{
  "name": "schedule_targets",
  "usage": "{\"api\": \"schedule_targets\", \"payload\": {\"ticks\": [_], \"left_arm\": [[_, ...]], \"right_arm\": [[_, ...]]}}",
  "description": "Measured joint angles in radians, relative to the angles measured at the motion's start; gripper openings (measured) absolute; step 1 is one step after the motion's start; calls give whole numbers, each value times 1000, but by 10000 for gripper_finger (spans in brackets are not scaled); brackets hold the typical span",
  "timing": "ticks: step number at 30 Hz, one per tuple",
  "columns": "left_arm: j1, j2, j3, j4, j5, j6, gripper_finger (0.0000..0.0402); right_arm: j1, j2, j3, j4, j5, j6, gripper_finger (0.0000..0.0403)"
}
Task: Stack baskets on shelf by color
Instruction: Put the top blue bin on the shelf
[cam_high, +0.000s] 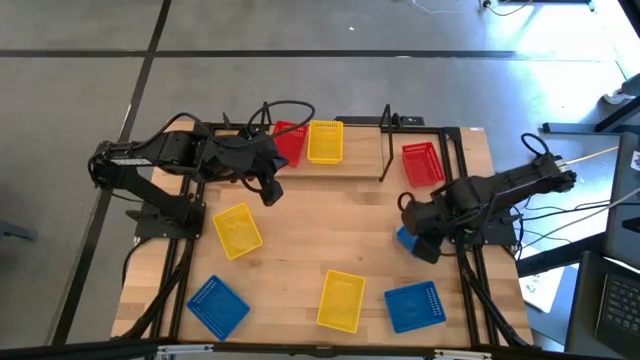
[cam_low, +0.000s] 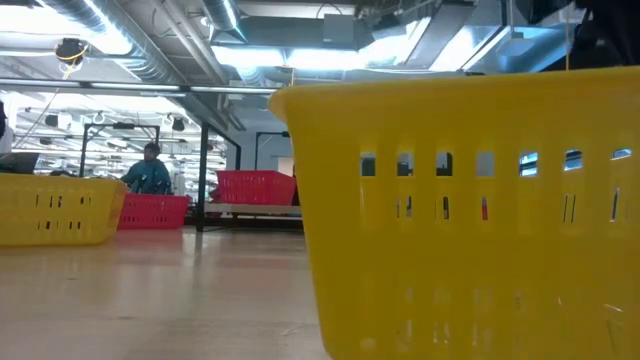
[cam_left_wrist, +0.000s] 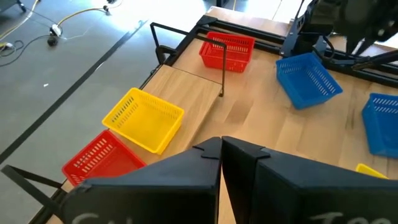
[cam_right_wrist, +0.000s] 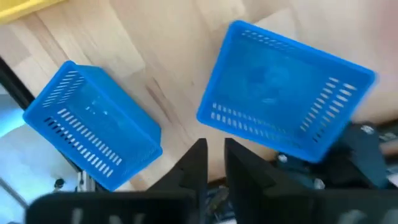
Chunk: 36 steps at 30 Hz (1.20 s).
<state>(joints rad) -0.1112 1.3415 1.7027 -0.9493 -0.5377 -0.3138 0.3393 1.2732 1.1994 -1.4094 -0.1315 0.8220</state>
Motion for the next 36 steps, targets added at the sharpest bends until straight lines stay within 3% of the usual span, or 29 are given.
{"api": "schedule_targets", "payload": {"ticks": [6, 13, 20, 36], "left_arm": [[0, 0, 0, 0, 0, -2, 4], [0, 0, 0, 0, 0, -20, 4], [0, 0, 0, 0, 0, -19, 4], [-1, 0, 0, 0, 7, -17, 4]], "right_arm": [[-4, 0, -123, 191, -49, -12, 95], [-42, 0, -294, 419, -125, 164, 100], [-79, 0, -372, 429, -98, 233, 100], [-81, 0, -374, 451, -1, 217, 100]]}}
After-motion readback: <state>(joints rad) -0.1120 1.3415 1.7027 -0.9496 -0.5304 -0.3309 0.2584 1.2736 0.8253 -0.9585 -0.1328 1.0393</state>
